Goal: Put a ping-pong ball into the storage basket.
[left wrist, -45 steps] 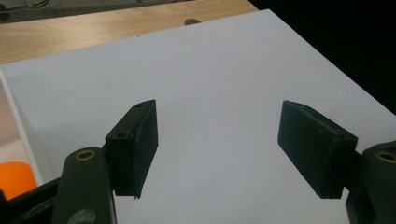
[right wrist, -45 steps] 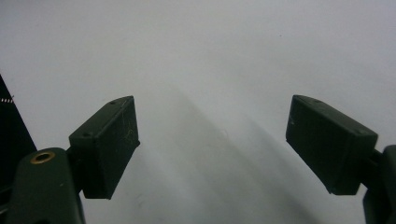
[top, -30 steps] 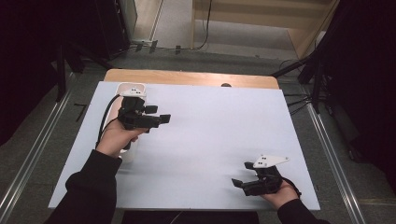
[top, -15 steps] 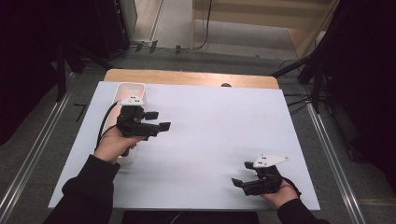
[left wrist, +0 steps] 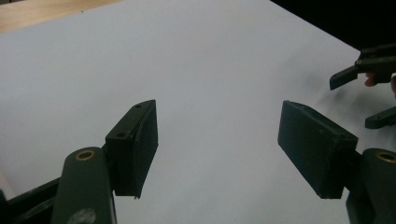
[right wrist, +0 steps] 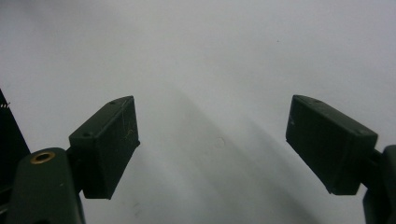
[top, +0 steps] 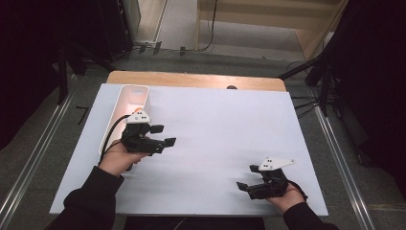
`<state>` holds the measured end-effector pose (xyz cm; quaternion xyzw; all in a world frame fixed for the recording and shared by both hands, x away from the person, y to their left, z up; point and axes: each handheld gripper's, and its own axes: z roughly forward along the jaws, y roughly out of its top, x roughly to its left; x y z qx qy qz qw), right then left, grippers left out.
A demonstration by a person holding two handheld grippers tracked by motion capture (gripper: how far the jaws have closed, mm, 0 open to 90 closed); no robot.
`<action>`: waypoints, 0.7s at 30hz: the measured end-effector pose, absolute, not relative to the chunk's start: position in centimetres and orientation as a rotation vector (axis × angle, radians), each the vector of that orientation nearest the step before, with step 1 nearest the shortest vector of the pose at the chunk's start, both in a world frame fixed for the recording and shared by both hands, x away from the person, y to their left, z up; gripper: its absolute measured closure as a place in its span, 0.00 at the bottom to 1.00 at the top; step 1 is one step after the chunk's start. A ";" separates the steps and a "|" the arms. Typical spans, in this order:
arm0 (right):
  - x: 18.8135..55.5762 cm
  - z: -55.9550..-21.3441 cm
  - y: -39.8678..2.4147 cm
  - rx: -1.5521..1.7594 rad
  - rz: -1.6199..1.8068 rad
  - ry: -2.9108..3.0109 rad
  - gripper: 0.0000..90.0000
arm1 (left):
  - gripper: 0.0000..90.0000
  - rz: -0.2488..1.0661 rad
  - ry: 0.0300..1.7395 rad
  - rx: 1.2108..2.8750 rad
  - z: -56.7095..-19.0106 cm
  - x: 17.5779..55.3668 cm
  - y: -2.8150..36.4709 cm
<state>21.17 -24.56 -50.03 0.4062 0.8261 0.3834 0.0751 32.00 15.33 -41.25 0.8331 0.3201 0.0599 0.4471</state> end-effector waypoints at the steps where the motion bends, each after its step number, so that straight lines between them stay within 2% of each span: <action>1: 21.2 -50.0 -24.5 1.219 1.151 2.477 0.17 | 0.32 0.145 0.790 2.065 -41.4 31.9 15.4; 21: 21.2 -50.1 -24.5 1.220 1.141 2.477 0.17 | 0.30 0.133 0.677 2.097 -43.2 29.5 15.8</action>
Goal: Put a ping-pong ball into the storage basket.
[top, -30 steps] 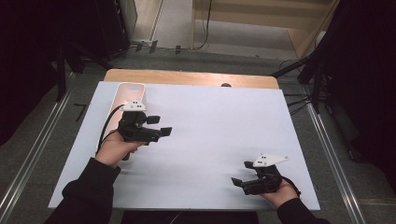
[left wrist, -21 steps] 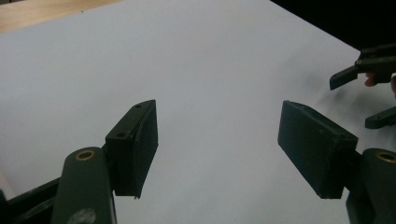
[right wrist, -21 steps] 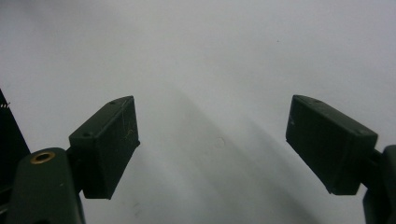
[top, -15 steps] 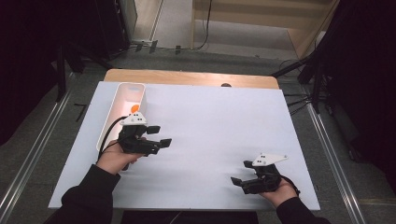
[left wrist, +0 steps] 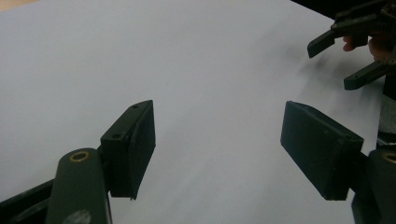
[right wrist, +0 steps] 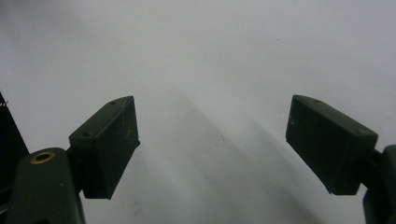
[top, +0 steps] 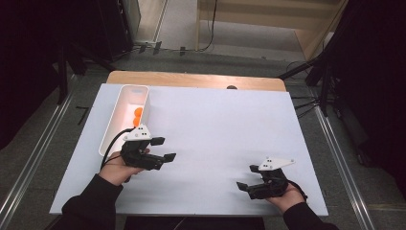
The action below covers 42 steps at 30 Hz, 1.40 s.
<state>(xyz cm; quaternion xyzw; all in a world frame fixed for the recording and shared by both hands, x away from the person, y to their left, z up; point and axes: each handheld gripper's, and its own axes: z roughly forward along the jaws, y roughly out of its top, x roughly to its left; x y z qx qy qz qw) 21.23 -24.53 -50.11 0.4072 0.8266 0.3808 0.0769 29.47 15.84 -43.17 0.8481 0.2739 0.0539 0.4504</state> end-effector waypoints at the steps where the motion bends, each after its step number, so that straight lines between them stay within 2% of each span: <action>1: 21.2 -50.1 -24.5 1.218 1.141 2.479 0.17 | 0.30 0.131 0.680 2.095 -43.3 29.4 15.9; 17: 21.2 -50.2 -24.5 1.217 1.140 2.485 0.17 | 0.30 0.150 0.602 2.149 -45.1 28.1 16.0; 42: 21.2 -50.2 -24.5 1.220 1.129 2.485 0.17 | 0.30 0.146 0.583 2.178 -46.5 26.6 17.9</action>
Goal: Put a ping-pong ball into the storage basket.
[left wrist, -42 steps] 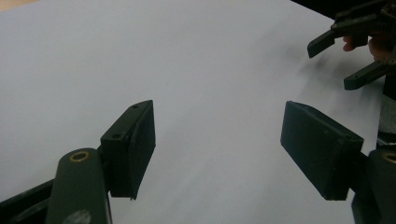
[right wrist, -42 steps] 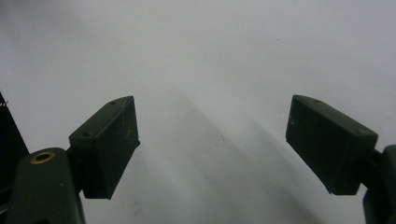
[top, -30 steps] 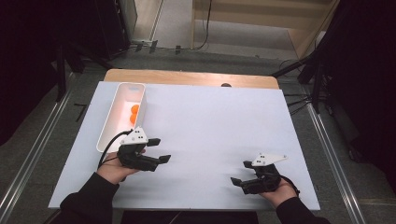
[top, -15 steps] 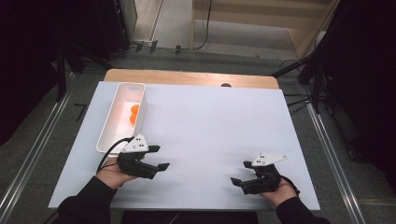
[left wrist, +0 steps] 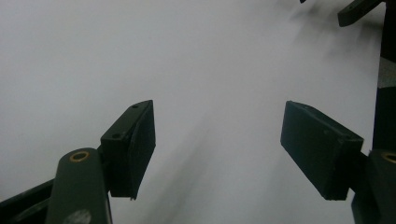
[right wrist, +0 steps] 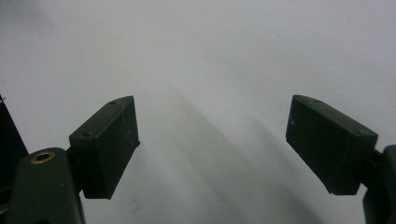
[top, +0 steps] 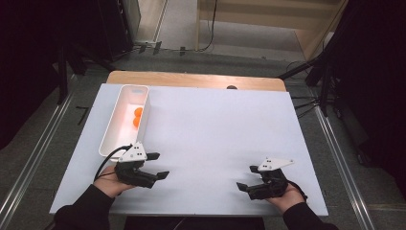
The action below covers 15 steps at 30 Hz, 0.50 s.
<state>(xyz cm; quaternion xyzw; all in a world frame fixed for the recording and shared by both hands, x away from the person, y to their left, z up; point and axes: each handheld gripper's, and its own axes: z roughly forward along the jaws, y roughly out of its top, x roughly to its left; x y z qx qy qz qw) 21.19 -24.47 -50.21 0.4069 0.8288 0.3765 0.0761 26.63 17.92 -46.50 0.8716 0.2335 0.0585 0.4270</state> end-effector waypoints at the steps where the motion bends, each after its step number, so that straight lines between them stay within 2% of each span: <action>1: 21.2 -50.2 -24.5 1.217 1.127 2.484 0.17 | 0.30 0.146 0.581 2.180 -46.6 26.6 18.0; 15: 21.2 -50.3 -24.5 1.214 1.122 2.489 0.17 | 0.30 0.115 0.588 2.205 -47.2 26.0 18.9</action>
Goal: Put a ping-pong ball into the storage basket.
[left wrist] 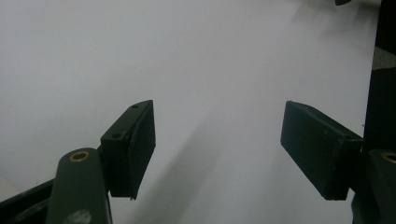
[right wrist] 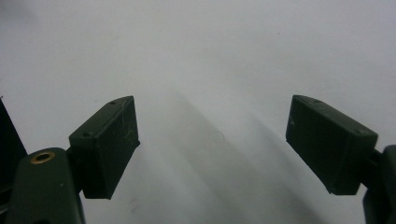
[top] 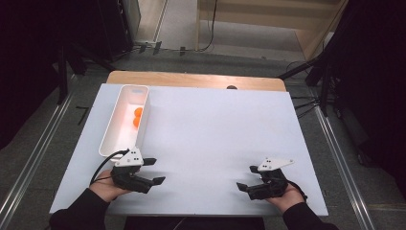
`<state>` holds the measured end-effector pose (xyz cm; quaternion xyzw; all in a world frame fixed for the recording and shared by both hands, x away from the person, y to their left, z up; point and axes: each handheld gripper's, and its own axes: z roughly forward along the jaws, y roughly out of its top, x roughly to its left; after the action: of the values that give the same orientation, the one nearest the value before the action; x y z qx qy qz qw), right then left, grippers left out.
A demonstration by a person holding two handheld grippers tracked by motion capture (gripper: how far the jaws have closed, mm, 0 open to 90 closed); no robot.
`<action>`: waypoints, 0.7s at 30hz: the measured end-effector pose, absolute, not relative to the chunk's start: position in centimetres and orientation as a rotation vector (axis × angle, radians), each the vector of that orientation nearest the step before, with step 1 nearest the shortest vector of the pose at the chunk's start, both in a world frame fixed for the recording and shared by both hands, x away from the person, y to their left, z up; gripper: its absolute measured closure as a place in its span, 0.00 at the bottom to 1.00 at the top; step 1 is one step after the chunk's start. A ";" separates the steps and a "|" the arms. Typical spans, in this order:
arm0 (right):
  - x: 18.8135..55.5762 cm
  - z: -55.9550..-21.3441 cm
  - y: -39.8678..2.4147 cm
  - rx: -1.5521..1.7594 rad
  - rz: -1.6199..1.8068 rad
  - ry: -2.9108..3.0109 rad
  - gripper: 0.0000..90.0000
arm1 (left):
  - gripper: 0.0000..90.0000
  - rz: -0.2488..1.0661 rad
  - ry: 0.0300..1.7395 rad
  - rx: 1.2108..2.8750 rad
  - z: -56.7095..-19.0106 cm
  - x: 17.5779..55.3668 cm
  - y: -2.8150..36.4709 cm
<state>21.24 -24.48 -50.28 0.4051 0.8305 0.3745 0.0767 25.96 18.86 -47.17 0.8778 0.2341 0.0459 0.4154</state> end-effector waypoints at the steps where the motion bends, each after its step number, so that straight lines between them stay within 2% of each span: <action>1: 21.2 -50.3 -24.5 1.216 1.123 2.487 0.17 | 0.30 0.114 0.589 2.209 -47.2 25.9 18.9; 21: 21.2 -50.3 -24.4 1.220 1.107 2.500 0.17 | 0.30 0.119 0.596 2.229 -47.6 25.2 19.6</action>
<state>21.17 -24.43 -50.33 0.4064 0.8328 0.3687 0.0735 25.22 19.64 -47.58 0.8826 0.2360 0.0471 0.4039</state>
